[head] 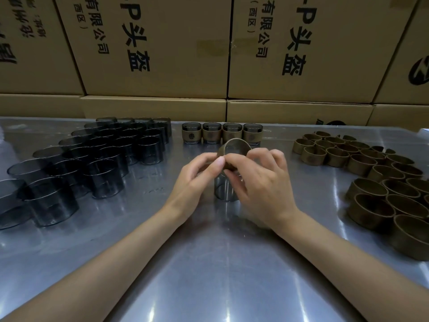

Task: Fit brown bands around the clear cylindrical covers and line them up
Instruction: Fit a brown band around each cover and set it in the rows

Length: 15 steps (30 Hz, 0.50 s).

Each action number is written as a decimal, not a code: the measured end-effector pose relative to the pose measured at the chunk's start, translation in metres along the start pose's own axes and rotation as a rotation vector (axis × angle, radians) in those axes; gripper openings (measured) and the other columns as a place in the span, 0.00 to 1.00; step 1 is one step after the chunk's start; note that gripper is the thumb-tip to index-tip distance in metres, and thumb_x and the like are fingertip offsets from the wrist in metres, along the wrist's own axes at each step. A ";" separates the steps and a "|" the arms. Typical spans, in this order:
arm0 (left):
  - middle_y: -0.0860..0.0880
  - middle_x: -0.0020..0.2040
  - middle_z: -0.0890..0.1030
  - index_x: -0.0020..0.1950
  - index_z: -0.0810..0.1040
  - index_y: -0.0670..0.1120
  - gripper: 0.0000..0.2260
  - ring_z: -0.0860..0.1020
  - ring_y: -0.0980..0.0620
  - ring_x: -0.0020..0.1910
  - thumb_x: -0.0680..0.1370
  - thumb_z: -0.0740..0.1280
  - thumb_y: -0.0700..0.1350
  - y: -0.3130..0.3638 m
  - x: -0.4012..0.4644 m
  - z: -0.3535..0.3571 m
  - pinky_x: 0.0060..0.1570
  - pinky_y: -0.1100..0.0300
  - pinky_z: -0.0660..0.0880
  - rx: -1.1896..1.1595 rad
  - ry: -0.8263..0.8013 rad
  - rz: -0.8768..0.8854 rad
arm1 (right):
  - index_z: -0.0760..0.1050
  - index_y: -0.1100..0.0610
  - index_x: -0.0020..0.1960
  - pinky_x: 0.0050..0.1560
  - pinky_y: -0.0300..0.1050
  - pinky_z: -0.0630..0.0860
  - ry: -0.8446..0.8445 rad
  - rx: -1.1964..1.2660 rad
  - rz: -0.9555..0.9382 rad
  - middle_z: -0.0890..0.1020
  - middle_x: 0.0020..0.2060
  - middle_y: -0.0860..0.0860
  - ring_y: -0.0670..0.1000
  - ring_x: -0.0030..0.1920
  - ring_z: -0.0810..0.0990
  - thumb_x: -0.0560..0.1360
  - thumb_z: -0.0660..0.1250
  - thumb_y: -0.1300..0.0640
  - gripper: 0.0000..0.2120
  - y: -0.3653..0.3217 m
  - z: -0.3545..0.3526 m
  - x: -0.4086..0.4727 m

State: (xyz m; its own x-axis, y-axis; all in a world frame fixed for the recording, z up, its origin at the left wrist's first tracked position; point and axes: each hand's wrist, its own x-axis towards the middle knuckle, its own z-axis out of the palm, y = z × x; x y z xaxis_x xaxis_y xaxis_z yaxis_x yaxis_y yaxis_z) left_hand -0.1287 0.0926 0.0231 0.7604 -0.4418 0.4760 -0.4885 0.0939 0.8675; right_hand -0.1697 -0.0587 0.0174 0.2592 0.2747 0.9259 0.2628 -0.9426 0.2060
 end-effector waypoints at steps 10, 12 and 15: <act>0.47 0.49 0.82 0.56 0.78 0.41 0.13 0.80 0.55 0.51 0.79 0.63 0.49 -0.004 0.001 0.003 0.52 0.65 0.74 -0.057 -0.024 -0.047 | 0.65 0.54 0.65 0.55 0.46 0.64 -0.068 0.119 -0.034 0.83 0.45 0.49 0.50 0.53 0.71 0.75 0.66 0.54 0.21 -0.008 0.001 0.000; 0.53 0.49 0.81 0.56 0.77 0.46 0.10 0.79 0.61 0.51 0.81 0.60 0.48 -0.006 0.001 0.006 0.51 0.70 0.72 -0.047 0.015 -0.089 | 0.65 0.55 0.66 0.56 0.46 0.64 -0.078 0.157 0.004 0.82 0.46 0.50 0.50 0.54 0.70 0.74 0.67 0.52 0.22 -0.009 0.001 -0.001; 0.56 0.51 0.79 0.56 0.78 0.49 0.15 0.76 0.64 0.53 0.83 0.54 0.53 -0.010 0.002 0.006 0.54 0.72 0.69 0.039 0.067 -0.108 | 0.66 0.55 0.66 0.57 0.45 0.65 -0.071 0.273 0.141 0.78 0.51 0.52 0.51 0.56 0.70 0.74 0.63 0.50 0.23 -0.009 -0.001 -0.002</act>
State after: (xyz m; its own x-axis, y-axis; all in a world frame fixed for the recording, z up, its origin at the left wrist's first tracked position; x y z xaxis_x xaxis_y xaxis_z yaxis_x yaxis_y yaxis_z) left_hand -0.1249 0.0853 0.0145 0.8355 -0.3872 0.3899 -0.4176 0.0135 0.9085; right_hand -0.1733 -0.0510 0.0145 0.3729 0.1670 0.9127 0.4572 -0.8890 -0.0241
